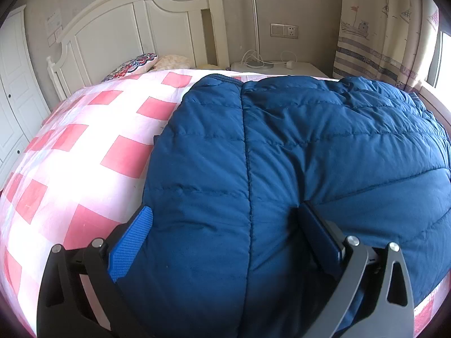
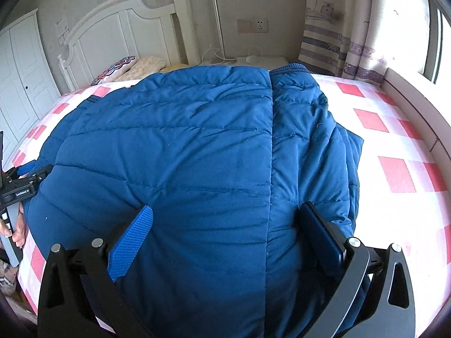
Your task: Fold large clothes
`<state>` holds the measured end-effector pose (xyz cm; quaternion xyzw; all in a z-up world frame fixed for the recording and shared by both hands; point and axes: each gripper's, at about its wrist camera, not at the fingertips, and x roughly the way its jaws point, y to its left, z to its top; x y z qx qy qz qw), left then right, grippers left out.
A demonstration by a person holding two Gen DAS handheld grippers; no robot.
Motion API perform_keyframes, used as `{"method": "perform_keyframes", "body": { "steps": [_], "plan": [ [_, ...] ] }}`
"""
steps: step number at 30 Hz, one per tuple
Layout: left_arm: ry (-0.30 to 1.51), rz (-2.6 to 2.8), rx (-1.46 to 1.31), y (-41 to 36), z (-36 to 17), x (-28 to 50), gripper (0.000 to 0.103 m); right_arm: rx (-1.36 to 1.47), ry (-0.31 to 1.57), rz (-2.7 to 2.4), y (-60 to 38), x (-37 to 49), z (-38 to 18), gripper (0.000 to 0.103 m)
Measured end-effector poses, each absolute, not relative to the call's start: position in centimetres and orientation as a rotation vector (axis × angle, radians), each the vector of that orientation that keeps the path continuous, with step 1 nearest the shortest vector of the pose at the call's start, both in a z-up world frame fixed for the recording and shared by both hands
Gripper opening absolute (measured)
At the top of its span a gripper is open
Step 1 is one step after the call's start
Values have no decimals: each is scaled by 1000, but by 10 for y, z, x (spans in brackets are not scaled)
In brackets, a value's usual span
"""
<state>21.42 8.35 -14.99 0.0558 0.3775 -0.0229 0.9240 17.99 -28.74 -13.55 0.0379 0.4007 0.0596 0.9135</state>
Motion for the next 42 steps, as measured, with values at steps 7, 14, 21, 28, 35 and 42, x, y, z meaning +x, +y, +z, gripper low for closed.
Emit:
{"method": "perform_keyframes", "body": {
  "steps": [7, 14, 21, 28, 35, 42],
  "plan": [
    [870, -63, 132, 82, -140, 217, 101, 31, 953, 120, -283, 190, -123, 99],
    [703, -183, 224, 39, -60, 256, 101, -90, 849, 179, -246, 240, -63, 99],
    [770, -173, 403, -32, -110, 356, 101, -167, 944, 175, -213, 353, -99, 99],
    [905, -275, 135, 3, -142, 388, 101, 90, 947, 237, -255, 367, -123, 98],
    [899, -270, 144, -2, -147, 388, 101, 191, 892, 227, -271, 367, -122, 98],
    [896, -271, 144, -3, -148, 389, 101, 207, 896, 238, -274, 366, -123, 98]
  ]
}}
